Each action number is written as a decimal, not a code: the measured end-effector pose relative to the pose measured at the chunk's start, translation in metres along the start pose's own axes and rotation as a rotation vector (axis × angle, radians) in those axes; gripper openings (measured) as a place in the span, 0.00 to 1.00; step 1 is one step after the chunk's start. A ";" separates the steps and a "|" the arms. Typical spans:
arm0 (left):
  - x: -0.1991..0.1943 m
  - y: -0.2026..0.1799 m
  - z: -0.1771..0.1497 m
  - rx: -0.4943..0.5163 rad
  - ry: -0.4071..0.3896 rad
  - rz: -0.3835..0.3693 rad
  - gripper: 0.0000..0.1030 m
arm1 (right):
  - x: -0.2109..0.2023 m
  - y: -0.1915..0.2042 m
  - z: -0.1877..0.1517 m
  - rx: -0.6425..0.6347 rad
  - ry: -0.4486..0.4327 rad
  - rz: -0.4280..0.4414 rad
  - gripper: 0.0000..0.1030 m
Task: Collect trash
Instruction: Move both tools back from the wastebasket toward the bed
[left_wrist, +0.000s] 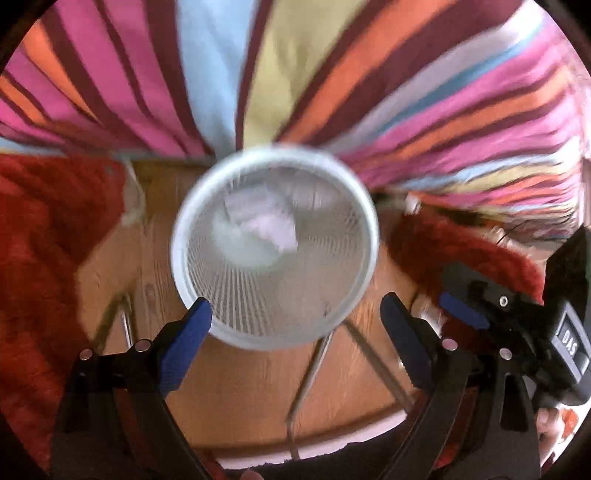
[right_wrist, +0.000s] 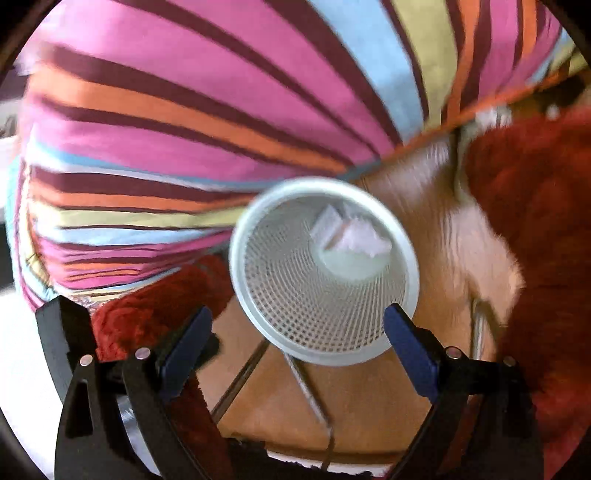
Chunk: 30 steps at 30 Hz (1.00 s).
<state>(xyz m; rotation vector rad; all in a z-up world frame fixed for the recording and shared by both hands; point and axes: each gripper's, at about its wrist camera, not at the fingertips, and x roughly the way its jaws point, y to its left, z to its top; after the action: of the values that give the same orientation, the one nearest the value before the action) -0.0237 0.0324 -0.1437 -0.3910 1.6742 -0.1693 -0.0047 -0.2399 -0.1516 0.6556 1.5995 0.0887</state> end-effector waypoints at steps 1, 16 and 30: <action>-0.014 0.001 -0.001 -0.002 -0.044 -0.011 0.87 | -0.010 0.004 -0.001 -0.016 -0.031 0.007 0.87; -0.167 -0.046 0.032 0.234 -0.694 0.084 0.94 | -0.170 0.070 0.010 -0.348 -0.764 -0.085 0.93; -0.196 -0.088 0.107 0.381 -0.819 0.113 0.93 | -0.187 0.093 0.078 -0.444 -0.897 -0.178 0.93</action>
<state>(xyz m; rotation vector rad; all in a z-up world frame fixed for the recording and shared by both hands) 0.1147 0.0316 0.0528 -0.0503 0.8263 -0.2042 0.1001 -0.2729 0.0429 0.1446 0.7213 0.0094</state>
